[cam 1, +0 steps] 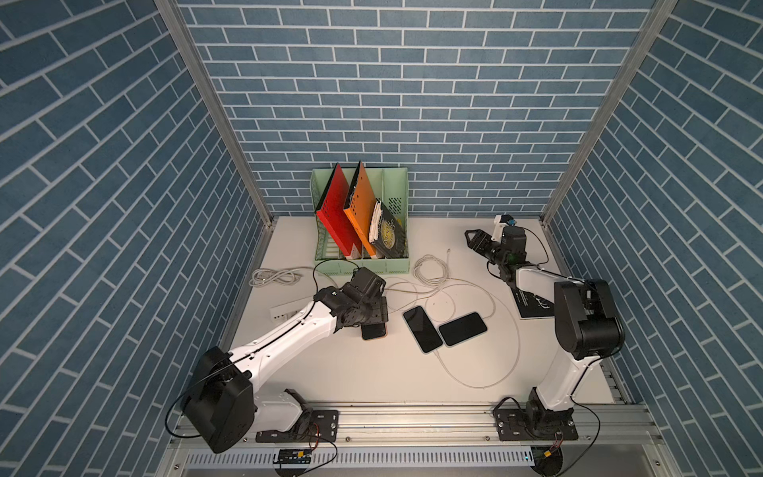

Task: Unplug the charging cable from the phone
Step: Place the phone at the center of the board.

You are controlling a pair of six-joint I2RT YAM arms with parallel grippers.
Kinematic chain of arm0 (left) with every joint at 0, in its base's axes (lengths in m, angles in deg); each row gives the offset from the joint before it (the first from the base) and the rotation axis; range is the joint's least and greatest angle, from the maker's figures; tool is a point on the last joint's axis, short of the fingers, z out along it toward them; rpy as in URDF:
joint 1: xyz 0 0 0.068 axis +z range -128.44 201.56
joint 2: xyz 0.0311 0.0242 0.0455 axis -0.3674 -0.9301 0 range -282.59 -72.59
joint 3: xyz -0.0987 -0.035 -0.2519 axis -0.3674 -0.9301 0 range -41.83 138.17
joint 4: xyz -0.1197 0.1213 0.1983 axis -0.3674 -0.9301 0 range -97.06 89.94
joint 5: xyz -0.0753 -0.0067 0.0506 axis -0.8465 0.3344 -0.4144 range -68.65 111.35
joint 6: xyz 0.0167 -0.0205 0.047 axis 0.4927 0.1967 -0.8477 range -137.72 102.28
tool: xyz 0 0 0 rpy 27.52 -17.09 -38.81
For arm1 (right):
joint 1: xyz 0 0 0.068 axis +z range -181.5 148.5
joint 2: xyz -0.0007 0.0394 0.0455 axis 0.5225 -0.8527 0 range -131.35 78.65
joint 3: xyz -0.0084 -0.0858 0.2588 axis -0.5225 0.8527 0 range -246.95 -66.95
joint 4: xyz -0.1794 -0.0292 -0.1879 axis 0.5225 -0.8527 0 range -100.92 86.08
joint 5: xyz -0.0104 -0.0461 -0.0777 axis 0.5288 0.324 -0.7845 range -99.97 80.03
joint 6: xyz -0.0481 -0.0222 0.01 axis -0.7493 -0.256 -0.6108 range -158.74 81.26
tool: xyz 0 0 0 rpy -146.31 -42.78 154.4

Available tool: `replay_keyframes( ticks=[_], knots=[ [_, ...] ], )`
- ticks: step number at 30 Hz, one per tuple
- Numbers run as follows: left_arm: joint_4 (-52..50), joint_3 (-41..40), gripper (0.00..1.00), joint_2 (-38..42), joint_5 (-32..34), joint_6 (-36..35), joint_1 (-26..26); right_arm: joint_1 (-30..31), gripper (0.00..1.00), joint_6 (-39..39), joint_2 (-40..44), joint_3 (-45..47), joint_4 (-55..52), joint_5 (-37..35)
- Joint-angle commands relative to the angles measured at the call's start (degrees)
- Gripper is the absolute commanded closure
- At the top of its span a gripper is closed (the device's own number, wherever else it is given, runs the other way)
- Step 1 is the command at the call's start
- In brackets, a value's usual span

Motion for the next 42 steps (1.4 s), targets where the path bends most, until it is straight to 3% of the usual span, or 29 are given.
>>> replay_keyframes(
  ticks=[1,15,16,17,29,31,35,38,39,42],
  knots=[
    [0.00,-1.15,0.72,-1.54,-1.67,-2.77,-2.19,0.34,0.28,-2.85,5.35,2.43,-5.70,0.60],
    [2.68,-6.73,0.70,-9.84,-2.07,-1.55,-5.53,3.74,0.27,-7.45,18.38,13.30,-15.82,-0.02],
    [3.08,-6.66,0.70,-10.40,-2.27,-1.32,-5.49,4.20,0.06,-7.87,18.73,13.54,-16.66,-0.14],
    [3.26,-6.52,0.70,-11.29,-2.49,-1.01,-5.49,4.61,0.01,-8.19,19.06,13.75,-17.36,-0.37],
    [3.35,-8.76,0.68,-12.01,-4.77,1.07,-5.71,7.49,0.00,-7.89,22.01,17.56,-17.73,-1.59],
    [3.96,-8.49,0.61,-12.97,-4.87,1.23,-5.72,7.93,0.01,-8.01,21.79,17.09,-18.09,-1.51],
    [4.45,-6.90,0.29,-14.53,-3.45,1.74,-5.72,8.93,0.01,-8.35,21.11,15.46,-20.37,-1.86],
    [4.89,-6.00,0.15,-15.15,-3.05,2.33,-5.72,9.74,0.01,-9.24,20.27,14.19,-22.61,-1.47],
    [5.18,-5.83,0.04,-15.22,-3.21,2.62,-5.71,10.06,0.01,-9.51,20.05,13.91,-23.42,-1.43],
    [5.35,-5.27,0.00,-15.28,-3.90,2.81,-5.71,10.99,0.00,-10.08,20.00,13.78,-25.33,-1.53]
  ],
)
